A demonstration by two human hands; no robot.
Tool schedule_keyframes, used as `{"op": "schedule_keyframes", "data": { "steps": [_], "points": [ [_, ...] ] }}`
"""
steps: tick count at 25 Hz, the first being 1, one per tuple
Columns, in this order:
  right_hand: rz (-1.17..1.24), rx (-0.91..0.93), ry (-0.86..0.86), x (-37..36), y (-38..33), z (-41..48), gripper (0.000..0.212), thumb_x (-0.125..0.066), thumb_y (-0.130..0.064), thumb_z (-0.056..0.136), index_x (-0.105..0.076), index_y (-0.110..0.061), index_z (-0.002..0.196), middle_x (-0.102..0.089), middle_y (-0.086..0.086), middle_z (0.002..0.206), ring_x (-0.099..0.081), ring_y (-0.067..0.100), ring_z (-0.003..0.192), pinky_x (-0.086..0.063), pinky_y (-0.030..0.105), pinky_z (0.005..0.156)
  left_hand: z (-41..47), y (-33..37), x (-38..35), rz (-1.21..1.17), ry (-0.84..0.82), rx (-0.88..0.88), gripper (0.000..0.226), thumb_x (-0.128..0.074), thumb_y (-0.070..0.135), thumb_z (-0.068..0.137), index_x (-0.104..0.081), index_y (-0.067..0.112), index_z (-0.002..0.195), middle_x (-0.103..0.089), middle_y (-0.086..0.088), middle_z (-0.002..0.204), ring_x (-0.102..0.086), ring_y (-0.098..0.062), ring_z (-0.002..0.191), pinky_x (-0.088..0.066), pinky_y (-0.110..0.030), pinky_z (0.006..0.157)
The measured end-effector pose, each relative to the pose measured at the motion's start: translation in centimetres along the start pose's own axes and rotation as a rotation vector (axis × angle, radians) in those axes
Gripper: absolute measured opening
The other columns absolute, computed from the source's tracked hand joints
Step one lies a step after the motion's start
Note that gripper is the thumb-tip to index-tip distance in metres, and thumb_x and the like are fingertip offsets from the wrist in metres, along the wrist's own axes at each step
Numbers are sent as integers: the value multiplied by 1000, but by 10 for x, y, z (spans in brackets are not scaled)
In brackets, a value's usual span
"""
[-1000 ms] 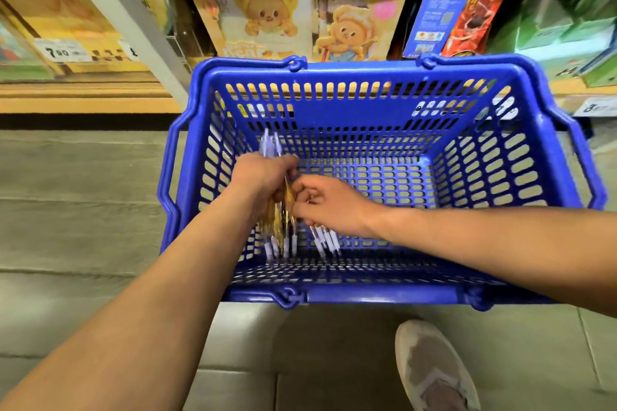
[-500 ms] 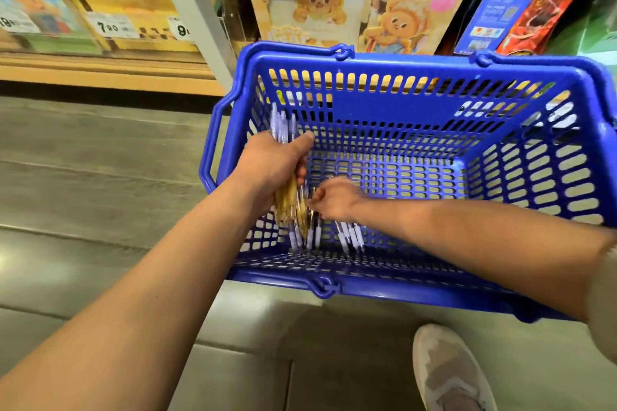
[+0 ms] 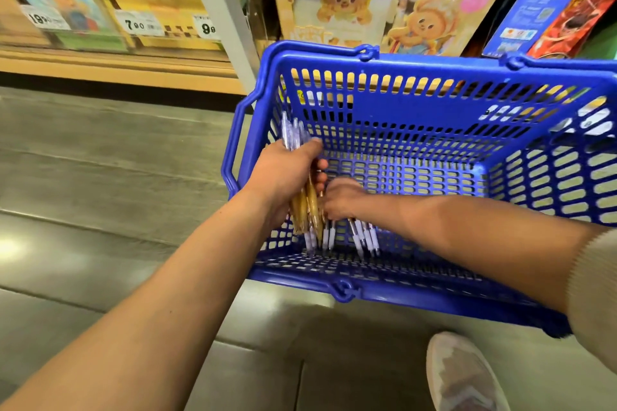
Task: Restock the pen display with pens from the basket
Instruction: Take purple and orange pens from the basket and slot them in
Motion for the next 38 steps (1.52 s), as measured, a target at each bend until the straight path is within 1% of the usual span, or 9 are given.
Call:
{"op": "schedule_keyframes", "data": {
  "steps": [5,10,14,20,23,26,31,35,38],
  "points": [
    [301,2,157,29,-1,-37,15,-61,-31,97,-66,-18,103,-74,3,95,-73,16,86,-61,38,83,16,-10,1,74,144,9,18,-57,25,104,-63,8,102,-66,-6,73,-59,-19,61,-54,-33,58],
    [397,157,292,59,-16,-89,8,-56,-32,99,-61,-33,93,-71,-7,83,-71,5,77,-49,20,61,30,-14,6,230,287,17,41,-71,47,93,-66,7,99,-66,-8,76,-61,-23,65,-62,-46,66],
    [327,164,333,65,-21,-108,13,-56,-34,96,-61,-34,84,-67,-13,72,-70,14,75,-51,24,58,35,-12,-12,295,167,-17,53,-68,64,86,-54,12,85,-52,-8,72,-49,-23,68,-49,-37,63],
    [154,303,375,74,-36,-114,22,-58,-39,97,-59,-33,76,-60,-29,63,-57,-3,57,-39,8,51,36,-8,-14,337,136,-54,45,-83,41,83,-55,7,95,-57,-10,75,-51,-21,64,-46,-32,53],
    [249,320,366,75,-39,-112,25,-49,-49,101,-66,-35,89,-65,-29,72,-61,-6,57,-43,8,52,36,0,-1,316,213,-98,18,-70,24,91,-63,7,94,-66,-9,81,-62,-26,71,-57,-41,66],
    [411,257,424,78,-29,-97,36,-40,-45,105,-66,-32,84,-69,-18,72,-63,-2,59,-45,15,60,36,0,6,302,230,-61,24,-62,24,95,-65,4,109,-72,-13,90,-68,-28,79,-61,-49,81],
    [165,0,173,40,2,-37,22,-59,-43,96,-70,-24,92,-69,-8,87,-65,9,80,-51,27,72,26,7,-14,47,-27,30,14,-55,9,101,-57,6,89,-55,-4,64,-53,-14,48,-50,-25,44],
    [-61,-62,78,1,5,1,29,-63,-42,93,-63,-22,73,-65,-6,87,-61,12,87,-47,24,80,18,23,-14,37,-133,-41,22,-69,18,97,-56,14,80,-49,0,61,-44,-10,46,-44,-23,43],
    [-42,-48,81,-19,-1,13,26,-63,-37,97,-64,-17,81,-52,-7,76,-53,12,82,-44,25,79,13,29,-9,16,-161,-65,16,-69,19,97,-58,13,88,-49,1,63,-44,-9,48,-43,-23,44]
  ]
}}
Point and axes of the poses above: each hand's wrist, its own z-axis towards the middle knuckle, its own x-axis out of the back of the hand, y = z × x, the point moved 8 cm from there along z, towards the middle knuckle
